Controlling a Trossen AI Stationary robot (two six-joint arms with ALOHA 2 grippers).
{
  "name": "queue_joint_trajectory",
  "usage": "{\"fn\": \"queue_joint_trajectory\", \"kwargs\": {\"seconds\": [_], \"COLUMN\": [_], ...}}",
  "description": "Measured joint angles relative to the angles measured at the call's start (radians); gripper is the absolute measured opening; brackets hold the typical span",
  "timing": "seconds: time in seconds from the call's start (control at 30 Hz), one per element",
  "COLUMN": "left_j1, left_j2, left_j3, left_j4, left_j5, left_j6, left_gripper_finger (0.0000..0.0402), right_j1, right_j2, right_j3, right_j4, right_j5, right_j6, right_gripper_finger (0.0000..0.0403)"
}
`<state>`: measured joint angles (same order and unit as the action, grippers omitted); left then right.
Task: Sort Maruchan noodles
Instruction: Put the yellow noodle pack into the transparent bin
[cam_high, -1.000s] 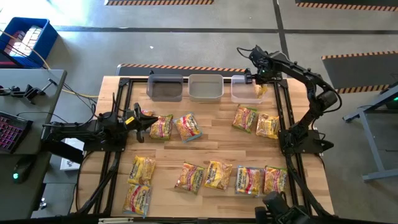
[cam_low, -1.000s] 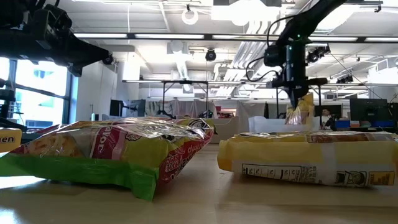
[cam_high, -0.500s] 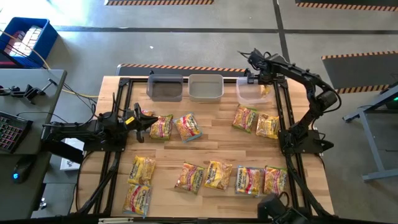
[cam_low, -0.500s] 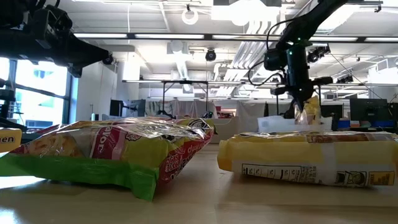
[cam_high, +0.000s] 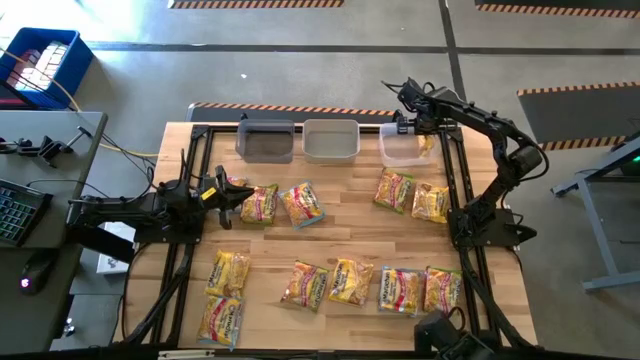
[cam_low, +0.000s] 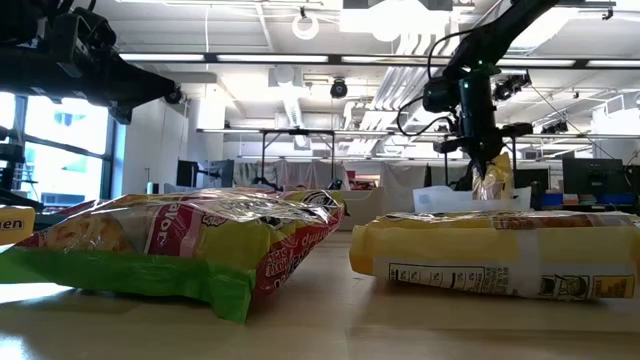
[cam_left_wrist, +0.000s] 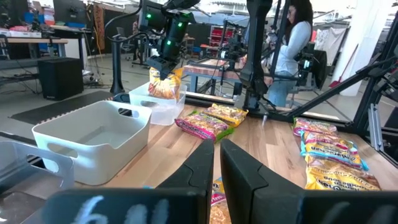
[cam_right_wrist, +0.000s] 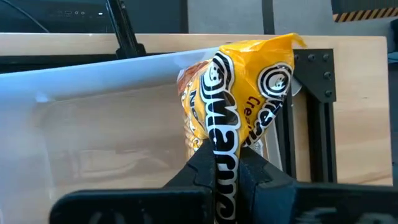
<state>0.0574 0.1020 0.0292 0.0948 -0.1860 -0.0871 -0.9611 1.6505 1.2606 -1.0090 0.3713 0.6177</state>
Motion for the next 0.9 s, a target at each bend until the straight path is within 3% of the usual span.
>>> {"fn": "queue_joint_trajectory", "kwargs": {"seconds": [0.73, 0.9], "left_j1": [0.000, 0.000], "left_j2": [0.000, 0.000], "left_j3": [0.000, 0.000], "left_j4": [0.000, 0.000], "left_j5": [0.000, 0.000], "left_j6": [-0.007, -0.007], "left_gripper_finger": [0.0019, 0.0019], "right_j1": [0.013, 0.013], "right_j2": [0.086, 0.106], "right_j3": [0.000, 0.000], "right_j4": [0.042, 0.038], "right_j5": [0.008, -0.010], "right_j6": [-0.103, -0.103], "right_gripper_finger": [0.0007, 0.0027]}}
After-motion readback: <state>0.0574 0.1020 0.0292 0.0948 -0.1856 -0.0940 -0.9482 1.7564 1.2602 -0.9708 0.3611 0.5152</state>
